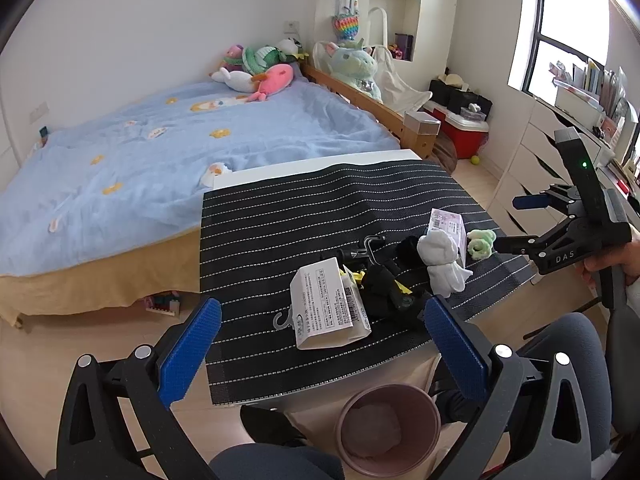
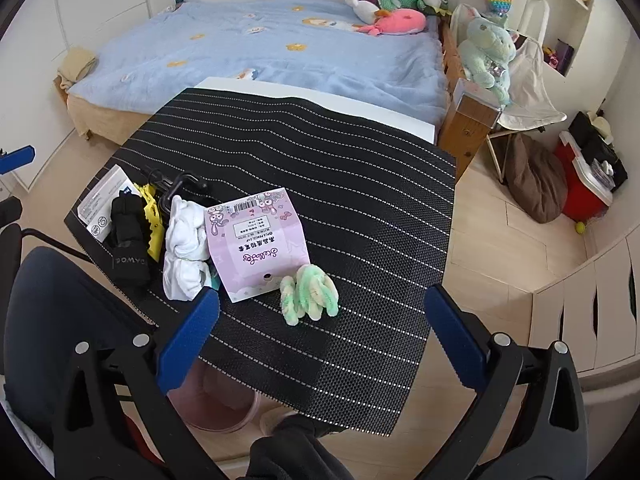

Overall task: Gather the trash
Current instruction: 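Grasp the green plush toy with the right gripper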

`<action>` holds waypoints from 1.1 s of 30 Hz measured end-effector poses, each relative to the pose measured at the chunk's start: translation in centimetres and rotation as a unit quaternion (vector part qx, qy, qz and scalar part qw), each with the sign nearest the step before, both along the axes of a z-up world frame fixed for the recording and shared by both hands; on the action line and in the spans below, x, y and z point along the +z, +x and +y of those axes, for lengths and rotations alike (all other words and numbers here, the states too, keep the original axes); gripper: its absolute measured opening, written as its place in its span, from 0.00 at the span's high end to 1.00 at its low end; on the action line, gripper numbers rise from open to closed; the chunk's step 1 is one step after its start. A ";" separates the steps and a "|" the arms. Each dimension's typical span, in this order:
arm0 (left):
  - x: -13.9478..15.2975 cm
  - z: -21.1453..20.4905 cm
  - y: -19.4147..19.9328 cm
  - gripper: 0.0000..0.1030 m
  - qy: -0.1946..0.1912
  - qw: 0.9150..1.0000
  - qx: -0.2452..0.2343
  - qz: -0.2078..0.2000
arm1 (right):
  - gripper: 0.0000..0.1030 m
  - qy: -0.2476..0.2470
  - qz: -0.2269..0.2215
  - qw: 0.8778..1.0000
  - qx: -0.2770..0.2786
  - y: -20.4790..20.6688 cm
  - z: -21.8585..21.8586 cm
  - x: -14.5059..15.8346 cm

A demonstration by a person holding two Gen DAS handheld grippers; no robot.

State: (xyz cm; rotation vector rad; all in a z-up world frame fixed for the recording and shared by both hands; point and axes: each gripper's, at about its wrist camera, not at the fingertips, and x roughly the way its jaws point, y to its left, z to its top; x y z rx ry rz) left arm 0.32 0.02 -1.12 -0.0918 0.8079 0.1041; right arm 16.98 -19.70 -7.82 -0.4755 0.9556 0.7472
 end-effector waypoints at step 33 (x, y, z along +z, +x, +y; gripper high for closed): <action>-1.3 1.1 1.0 0.05 -0.016 1.000 0.007 0.020 | 0.83 0.049 0.032 0.998 -0.029 -1.1 -1.1 0.6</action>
